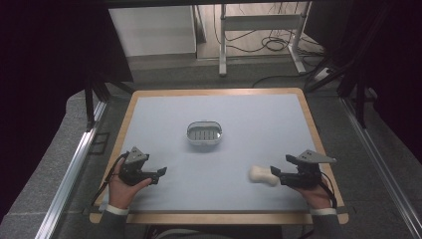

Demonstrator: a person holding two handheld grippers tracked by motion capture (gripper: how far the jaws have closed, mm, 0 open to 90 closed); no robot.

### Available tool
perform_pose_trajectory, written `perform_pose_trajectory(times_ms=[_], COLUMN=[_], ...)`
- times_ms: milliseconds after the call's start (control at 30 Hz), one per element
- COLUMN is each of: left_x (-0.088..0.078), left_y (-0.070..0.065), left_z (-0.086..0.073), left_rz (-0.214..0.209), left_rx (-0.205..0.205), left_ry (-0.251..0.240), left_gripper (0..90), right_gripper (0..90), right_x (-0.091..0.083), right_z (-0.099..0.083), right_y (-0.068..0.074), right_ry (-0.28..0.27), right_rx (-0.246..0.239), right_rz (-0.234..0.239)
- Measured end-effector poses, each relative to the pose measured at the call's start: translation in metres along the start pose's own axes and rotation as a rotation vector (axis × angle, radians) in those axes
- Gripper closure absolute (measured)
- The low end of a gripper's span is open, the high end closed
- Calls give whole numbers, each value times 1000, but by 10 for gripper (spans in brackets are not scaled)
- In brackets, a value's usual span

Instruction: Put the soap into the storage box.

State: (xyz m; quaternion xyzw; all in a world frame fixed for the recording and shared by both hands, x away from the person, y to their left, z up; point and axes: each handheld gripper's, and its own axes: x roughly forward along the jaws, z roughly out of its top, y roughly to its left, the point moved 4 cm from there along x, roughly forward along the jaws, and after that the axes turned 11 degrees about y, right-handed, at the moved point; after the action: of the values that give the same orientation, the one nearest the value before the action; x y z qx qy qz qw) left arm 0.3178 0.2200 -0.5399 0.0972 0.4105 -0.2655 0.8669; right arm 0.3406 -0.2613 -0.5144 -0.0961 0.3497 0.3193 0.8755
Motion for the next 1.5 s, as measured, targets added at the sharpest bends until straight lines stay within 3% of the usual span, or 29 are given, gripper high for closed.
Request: perform_pose_trajectory(times_ms=[333, 733, 1067, 1167, 1267, 1300, 1333, 1400, 1433, 1500], left_x=[2, -5, 1, 6, 6, 6, 4, 3, 3, 2], left_y=[0, 1, 2, 2, 2, 1, 2, 2, 2, 1], left_z=[-1, -10, -7, -2, 2, 4, 5, 4, 4, 3], left_rz=[17, 1, -5, -26, -29, -29, -45, -33, -33, -30], left_rx=[15, -9, -5, 11, 30, 38, 36, 40, 40, 47], left_ry=[14, -6, 16, 33, 33, 30, 17, 19, 19, 20], left_gripper=[140, 142, 153, 154, 153, 153, 153, 153, 153, 152], right_gripper=[218, 218, 219, 219, 221, 221, 223, 233, 233, 246], right_x=[-2, -5, -8, -11, -11, -11, -10, -8, -8, -3], right_z=[0, 11, 23, 35, 49, 49, 56, 62, 62, 68], right_y=[-11, -4, -12, -10, -2, -2, 3, 8, 8, 15], right_ry=[-19, -10, 11, 59, 179, 179, 262, 333, 333, 413], right_rx=[60, 19, -8, -57, -145, -145, -201, -249, -249, -317], right_rz=[-33, -51, -37, -16, -10, -10, 8, 16, 16, 25])
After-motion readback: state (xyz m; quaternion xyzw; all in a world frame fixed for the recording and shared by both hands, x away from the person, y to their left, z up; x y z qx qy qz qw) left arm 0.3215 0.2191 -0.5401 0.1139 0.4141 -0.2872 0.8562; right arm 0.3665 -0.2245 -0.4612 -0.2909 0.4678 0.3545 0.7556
